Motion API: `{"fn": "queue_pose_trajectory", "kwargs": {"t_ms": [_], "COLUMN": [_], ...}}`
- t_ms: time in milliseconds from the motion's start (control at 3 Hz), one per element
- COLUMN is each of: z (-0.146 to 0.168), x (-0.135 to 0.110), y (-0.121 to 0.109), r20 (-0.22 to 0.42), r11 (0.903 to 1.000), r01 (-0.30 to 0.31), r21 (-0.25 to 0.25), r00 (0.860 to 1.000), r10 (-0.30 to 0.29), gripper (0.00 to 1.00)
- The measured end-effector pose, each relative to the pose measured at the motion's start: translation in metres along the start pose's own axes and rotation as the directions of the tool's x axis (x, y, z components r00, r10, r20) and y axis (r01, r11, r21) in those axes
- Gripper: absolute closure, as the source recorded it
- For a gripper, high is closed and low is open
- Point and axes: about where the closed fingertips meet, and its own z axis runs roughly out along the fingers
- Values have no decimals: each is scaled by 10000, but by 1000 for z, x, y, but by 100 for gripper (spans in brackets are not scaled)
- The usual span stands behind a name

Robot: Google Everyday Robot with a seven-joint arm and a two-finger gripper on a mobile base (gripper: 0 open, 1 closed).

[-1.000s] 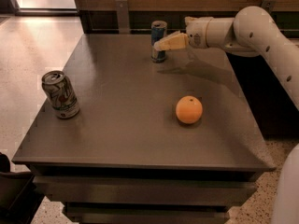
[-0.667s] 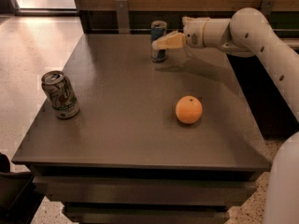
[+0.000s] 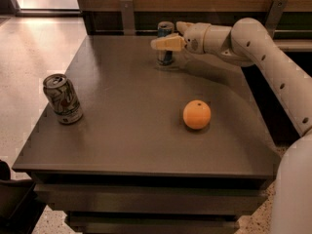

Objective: Move redbull can near 7up can

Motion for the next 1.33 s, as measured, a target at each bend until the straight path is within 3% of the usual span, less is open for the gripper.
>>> {"fn": "queue_pose_trajectory", "kwargs": {"t_ms": [333, 1000, 1333], "z": [12, 17, 20], "x": [-4, -5, -5], "y": [11, 16, 17], "r20": [454, 459, 459], "r11": [9997, 9993, 9992], "r01": [-110, -111, -115], "r21": [-237, -344, -386], "r00": [9989, 9989, 9989], "r10": [120, 127, 133], "gripper": [40, 88, 100]}}
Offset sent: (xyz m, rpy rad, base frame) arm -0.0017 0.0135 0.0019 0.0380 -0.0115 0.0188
